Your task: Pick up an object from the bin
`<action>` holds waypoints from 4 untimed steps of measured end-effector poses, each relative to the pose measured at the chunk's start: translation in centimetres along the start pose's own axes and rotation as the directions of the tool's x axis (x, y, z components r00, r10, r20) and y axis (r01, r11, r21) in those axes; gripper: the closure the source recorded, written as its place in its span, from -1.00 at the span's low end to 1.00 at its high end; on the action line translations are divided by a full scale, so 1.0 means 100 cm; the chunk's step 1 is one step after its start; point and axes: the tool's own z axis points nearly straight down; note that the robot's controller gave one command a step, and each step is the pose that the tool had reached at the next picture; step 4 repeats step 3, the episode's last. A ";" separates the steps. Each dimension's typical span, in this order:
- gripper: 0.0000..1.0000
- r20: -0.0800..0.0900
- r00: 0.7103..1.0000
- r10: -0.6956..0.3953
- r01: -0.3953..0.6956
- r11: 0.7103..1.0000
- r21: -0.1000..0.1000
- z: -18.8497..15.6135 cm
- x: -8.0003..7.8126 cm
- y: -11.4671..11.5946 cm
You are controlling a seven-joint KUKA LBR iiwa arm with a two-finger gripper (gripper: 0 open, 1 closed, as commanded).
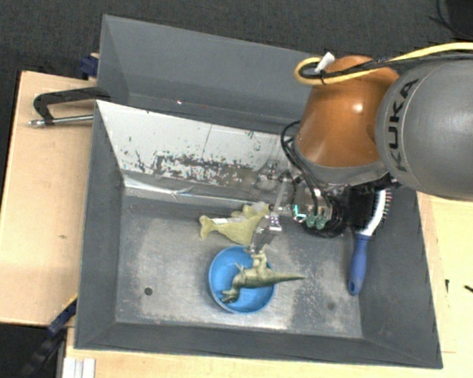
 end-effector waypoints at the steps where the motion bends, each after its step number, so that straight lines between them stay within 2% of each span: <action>1: -1.00 0.010 0.999 -0.046 0.046 0.999 0.000 0.067 0.006 0.000; 2: 1.00 0.011 0.999 -0.047 0.047 0.999 -0.001 0.064 0.005 0.000; 3: 1.00 0.018 0.960 -0.280 0.280 0.960 0.006 -0.134 0.023 -0.029; 4: 1.00 0.018 0.960 -0.280 0.280 0.960 0.006 -0.134 0.023 -0.029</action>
Offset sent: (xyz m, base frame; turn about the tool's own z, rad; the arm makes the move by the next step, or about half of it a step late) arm -0.0092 -0.0015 -0.0702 -0.0471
